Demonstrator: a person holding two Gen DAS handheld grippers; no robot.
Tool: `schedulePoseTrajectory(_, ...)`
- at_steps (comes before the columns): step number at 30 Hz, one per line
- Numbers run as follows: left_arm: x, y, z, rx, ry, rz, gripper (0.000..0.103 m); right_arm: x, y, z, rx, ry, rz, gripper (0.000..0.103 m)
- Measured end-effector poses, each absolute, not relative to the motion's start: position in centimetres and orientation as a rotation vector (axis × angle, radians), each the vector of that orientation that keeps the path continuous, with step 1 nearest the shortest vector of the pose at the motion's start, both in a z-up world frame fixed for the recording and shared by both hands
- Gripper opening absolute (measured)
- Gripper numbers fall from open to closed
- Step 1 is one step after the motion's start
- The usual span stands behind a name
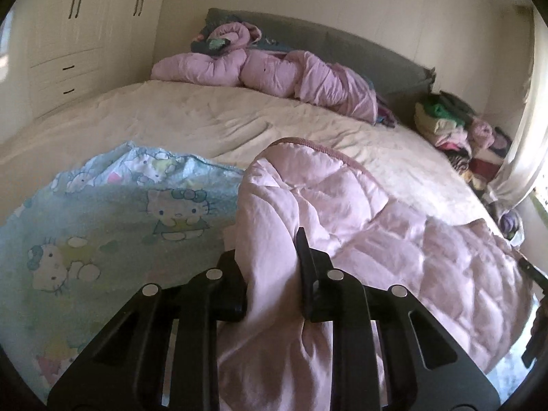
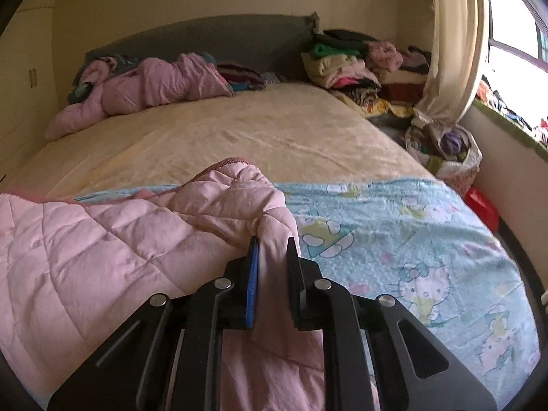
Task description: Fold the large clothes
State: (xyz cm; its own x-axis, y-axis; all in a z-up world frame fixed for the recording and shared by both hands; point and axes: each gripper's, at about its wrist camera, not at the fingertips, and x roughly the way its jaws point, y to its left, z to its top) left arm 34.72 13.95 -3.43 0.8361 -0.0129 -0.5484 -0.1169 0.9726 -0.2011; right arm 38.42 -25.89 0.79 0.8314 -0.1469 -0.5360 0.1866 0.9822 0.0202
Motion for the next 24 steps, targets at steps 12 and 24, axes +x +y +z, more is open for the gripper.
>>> schedulePoseTrajectory(12,37.0,14.4,-7.6,-0.202,0.697,0.055,0.018,42.1,-25.4,-4.7,0.014,0.693,-0.227,0.014)
schedulePoseTrajectory(24,36.3,14.1,-7.5,-0.168,0.744,0.117,0.038,41.1,-24.3,-4.1,-0.119,0.747,-0.289,0.051)
